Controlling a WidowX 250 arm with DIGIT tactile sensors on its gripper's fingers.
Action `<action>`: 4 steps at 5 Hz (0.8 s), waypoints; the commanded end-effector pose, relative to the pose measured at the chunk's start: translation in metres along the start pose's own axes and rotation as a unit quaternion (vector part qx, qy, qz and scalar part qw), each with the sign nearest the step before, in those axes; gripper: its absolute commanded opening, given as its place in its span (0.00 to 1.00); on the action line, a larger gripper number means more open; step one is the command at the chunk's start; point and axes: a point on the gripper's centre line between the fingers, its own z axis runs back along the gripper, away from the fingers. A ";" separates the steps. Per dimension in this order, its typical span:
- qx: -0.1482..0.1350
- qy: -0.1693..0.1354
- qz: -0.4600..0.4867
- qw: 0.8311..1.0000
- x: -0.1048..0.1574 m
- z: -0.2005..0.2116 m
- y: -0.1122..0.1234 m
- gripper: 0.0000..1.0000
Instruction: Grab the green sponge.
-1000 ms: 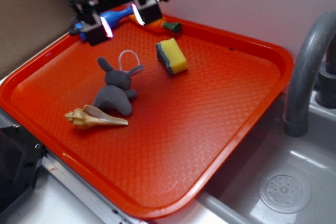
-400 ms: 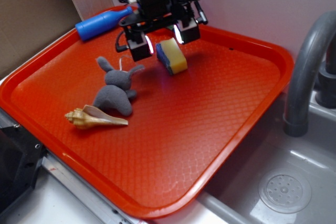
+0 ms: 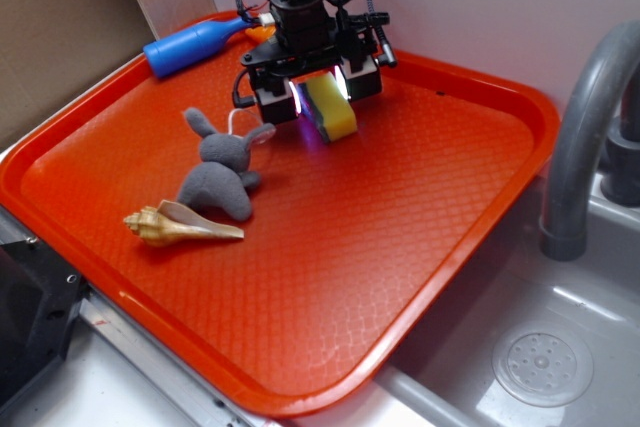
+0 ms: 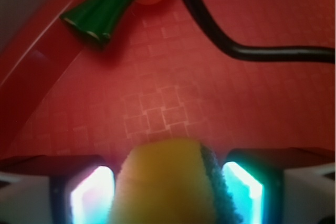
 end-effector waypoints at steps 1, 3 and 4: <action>-0.031 0.006 -0.023 0.999 -0.001 0.023 0.003 0.00; -0.049 0.130 -0.264 0.954 0.013 0.098 0.027 0.00; -0.072 0.140 -0.380 0.912 0.003 0.130 0.039 0.00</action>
